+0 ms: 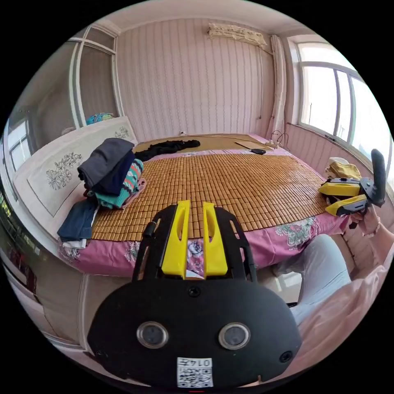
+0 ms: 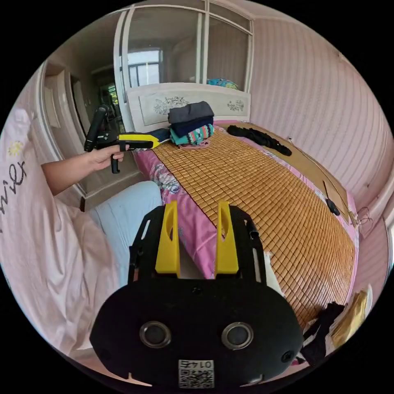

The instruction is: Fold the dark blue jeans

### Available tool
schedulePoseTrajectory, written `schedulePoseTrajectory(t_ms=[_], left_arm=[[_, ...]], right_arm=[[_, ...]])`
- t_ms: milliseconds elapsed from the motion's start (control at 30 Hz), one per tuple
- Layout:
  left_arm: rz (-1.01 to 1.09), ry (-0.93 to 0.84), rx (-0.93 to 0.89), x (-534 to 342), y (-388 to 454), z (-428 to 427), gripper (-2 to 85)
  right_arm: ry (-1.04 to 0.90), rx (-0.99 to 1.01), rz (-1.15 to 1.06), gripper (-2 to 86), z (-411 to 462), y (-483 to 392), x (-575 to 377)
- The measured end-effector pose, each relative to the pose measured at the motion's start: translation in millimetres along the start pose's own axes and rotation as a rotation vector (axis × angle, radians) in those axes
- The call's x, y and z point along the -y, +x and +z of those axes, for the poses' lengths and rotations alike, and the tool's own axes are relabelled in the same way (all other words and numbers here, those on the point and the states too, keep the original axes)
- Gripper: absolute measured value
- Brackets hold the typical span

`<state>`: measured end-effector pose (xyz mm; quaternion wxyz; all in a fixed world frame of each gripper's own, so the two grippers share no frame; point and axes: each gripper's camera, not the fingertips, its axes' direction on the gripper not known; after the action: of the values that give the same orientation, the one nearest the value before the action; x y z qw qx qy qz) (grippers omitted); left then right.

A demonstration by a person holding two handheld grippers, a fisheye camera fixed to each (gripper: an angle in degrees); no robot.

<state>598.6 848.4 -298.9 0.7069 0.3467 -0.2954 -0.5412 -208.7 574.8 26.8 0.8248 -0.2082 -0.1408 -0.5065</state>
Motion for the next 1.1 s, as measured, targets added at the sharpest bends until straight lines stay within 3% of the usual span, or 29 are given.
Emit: schedulePoseTrajectory(t_ms=[200,533,867,1100], left_arm=[[-0.285,-0.051,0.082,-45,-173,-45,4.3],[-0.511,-0.069,0.183,-67,-388,-44,8.7],[-0.571,-0.050,0.229,-6,-524,10,9.5],[-0.552,-0.090,0.208,31,-577,25,9.7]], right_arm=[[-0.171,0.136,-0.275,14.0,160,-93,61],[-0.266,0.283,-0.511,14.3,428,-197,164],[-0.349,0.174,-0.656,17.6,667,-273,222],[-0.439,0.082,-0.566,18.4,800,-285,248]])
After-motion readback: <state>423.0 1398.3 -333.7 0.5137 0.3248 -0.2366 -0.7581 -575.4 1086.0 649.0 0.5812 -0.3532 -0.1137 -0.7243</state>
